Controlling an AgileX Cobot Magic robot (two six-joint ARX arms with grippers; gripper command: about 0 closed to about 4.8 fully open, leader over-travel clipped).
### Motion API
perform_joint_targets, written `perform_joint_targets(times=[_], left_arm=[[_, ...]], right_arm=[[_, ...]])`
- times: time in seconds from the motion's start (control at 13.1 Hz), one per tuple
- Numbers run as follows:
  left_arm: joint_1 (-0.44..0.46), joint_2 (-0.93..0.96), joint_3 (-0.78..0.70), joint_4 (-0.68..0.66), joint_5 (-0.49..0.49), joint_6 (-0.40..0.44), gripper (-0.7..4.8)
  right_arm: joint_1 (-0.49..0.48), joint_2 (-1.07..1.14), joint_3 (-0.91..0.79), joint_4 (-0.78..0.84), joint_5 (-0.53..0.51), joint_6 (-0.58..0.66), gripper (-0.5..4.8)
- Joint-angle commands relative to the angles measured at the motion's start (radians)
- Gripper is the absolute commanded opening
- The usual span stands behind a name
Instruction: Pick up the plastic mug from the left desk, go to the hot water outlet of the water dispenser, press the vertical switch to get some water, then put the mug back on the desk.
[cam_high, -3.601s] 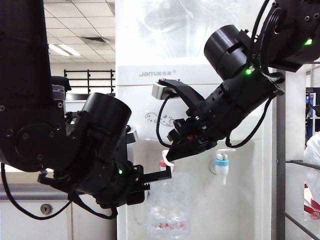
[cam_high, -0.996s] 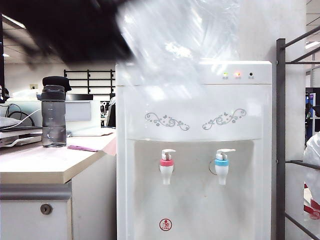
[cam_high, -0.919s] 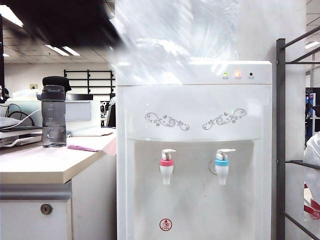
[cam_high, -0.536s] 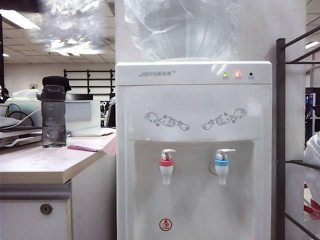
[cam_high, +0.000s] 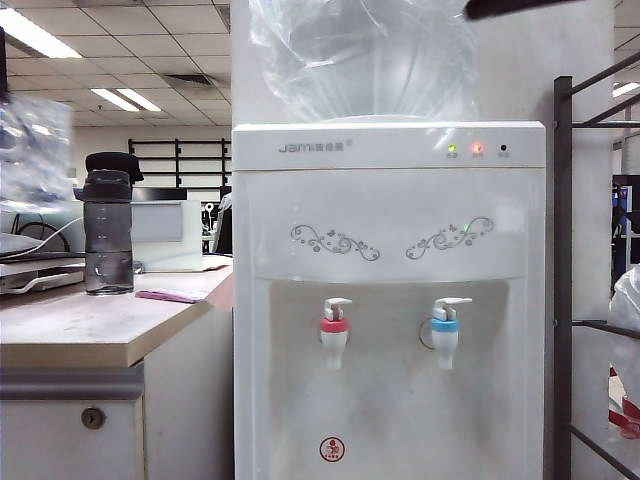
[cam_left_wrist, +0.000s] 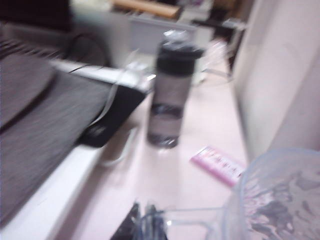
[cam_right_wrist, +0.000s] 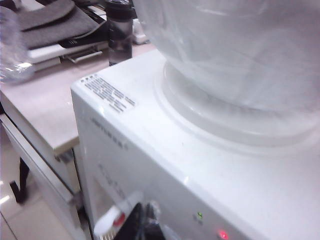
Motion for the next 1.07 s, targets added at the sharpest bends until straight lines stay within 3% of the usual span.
perform_joint_targets(times=[0.08,0.31,0.46,0.54,0.61,0.69,0.77,0.84,0.92,1.0,1.07], left_arm=[[0.000,0.194,0.056,0.179,0.003,-0.008,-0.06],[0.001,0.703,0.346,0.274,-0.019,-0.063,-0.06],[0.001,0.822,0.412,0.288,-0.081,-0.158,-0.06],[0.001,0.848,0.417,0.289,-0.093,-0.164,-0.06],[0.001,0.851,0.417,0.287,-0.093,-0.164,-0.02],[0.001,0.850,0.417,0.302,-0.095,-0.152,0.91],[0.001,0.847,0.417,0.317,-0.095,-0.152,2.63],[0.001,0.829,0.405,0.315,-0.095,-0.153,3.01],[0.001,0.769,0.364,0.307,-0.096,-0.152,3.00],[0.000,0.469,0.229,-0.050,-0.095,-0.153,2.89],[0.000,0.391,0.209,-0.119,-0.090,-0.153,2.36]], right_arm=[[0.001,0.044,0.003,0.117,-0.009,0.049,-0.01],[0.002,0.109,0.003,0.128,-0.007,0.048,-0.01],[0.002,0.115,0.003,0.124,-0.005,0.048,-0.01],[0.002,0.115,0.003,0.122,-0.006,0.048,-0.01],[0.002,0.115,0.003,0.120,-0.005,0.048,-0.01],[0.002,0.115,0.003,0.120,-0.005,0.048,-0.01],[0.002,0.115,0.003,0.120,-0.005,0.048,-0.01],[0.002,0.112,0.003,0.119,-0.006,0.048,-0.01],[0.002,0.092,0.003,0.095,-0.006,0.048,-0.01],[0.001,-0.063,0.003,-0.089,-0.005,0.048,-0.01],[0.000,-0.107,0.003,-0.121,-0.005,0.048,-0.01]])
